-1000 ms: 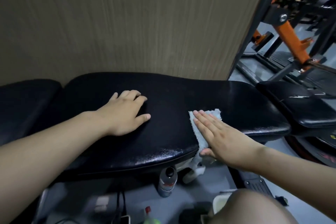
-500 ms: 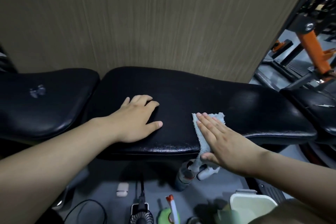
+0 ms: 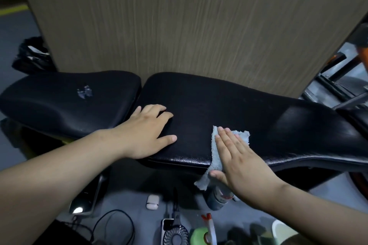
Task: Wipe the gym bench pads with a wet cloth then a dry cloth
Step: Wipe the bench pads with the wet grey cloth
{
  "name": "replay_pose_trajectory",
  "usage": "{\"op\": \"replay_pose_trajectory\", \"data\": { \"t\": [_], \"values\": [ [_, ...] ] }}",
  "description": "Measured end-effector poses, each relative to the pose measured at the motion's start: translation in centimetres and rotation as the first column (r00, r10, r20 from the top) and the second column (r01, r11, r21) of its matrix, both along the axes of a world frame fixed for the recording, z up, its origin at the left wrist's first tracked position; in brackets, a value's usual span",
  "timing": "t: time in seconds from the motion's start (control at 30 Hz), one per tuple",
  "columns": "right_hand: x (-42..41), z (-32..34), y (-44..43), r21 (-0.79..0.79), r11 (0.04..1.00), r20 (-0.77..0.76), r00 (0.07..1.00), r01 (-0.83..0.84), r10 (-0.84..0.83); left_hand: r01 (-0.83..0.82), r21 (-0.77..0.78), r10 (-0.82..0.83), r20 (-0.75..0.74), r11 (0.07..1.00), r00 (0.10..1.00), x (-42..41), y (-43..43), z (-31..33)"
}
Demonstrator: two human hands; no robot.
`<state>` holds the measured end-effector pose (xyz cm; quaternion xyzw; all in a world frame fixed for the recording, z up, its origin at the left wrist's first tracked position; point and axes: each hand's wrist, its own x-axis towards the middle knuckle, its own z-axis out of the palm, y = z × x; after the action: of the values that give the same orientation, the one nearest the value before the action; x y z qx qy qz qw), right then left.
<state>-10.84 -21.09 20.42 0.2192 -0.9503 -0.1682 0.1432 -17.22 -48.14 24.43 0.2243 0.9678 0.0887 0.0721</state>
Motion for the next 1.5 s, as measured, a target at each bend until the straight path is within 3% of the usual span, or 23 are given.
{"op": "replay_pose_trajectory", "data": {
  "t": [0.43, 0.6, 0.8, 0.97, 1.2, 1.5],
  "values": [
    [-0.4, -1.3, -11.4, -0.194, 0.977, 0.037, 0.996, 0.092, -0.086, -0.099, 0.016, 0.100, -0.099, 0.995, 0.990, -1.4, -6.9, -1.0],
    [-1.7, -1.1, -16.2, -0.287, 0.951, 0.136, 0.988, 0.115, -0.078, -0.152, 0.067, 0.163, -0.201, 0.986, 0.966, -2.3, -9.1, -0.8],
    [-3.9, 0.2, -20.1, -0.257, 0.947, 0.331, 0.938, 0.191, -0.099, -0.194, 0.103, 0.212, -0.214, 0.976, 0.954, -2.6, -10.5, -0.2],
    [-6.3, 2.2, -21.6, -0.030, 0.982, 0.394, 0.905, 0.187, -0.160, -0.199, 0.119, 0.219, -0.185, 0.973, 0.958, -2.6, -10.8, -0.1],
    [-15.8, 3.1, -21.9, -0.080, 0.972, 0.529, 0.836, 0.220, -0.146, -0.174, 0.129, 0.198, -0.209, 0.976, 0.958, -2.9, -10.5, 0.0],
    [-23.2, 3.4, -21.7, -0.168, 0.964, 0.523, 0.848, 0.206, -0.090, -0.157, 0.055, 0.165, -0.213, 0.986, 0.963, -2.5, -10.8, -0.1]
  ]
}}
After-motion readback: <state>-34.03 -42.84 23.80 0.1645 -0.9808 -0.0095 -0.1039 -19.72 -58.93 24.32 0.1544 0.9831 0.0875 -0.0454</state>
